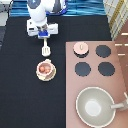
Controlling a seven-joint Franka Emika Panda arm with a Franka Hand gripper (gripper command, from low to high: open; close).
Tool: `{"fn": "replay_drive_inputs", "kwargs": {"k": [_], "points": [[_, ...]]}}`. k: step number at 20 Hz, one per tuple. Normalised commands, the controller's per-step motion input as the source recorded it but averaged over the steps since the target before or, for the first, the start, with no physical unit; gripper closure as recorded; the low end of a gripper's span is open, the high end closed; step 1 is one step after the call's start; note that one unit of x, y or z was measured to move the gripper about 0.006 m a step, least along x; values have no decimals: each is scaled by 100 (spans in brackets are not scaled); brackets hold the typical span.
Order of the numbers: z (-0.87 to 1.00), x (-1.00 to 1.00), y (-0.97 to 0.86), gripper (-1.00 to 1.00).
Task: Take the lid off the pot, put the pot on the plate, and use the tool to push the pot to the front of the table.
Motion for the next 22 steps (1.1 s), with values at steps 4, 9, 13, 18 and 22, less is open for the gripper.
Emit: {"fn": "replay_drive_inputs", "kwargs": {"k": [4,9,13,18,22], "points": [[13,95,22,100],[39,100,12,100],[51,100,4,100],[40,99,-3,100],[28,97,-8,100]]}}
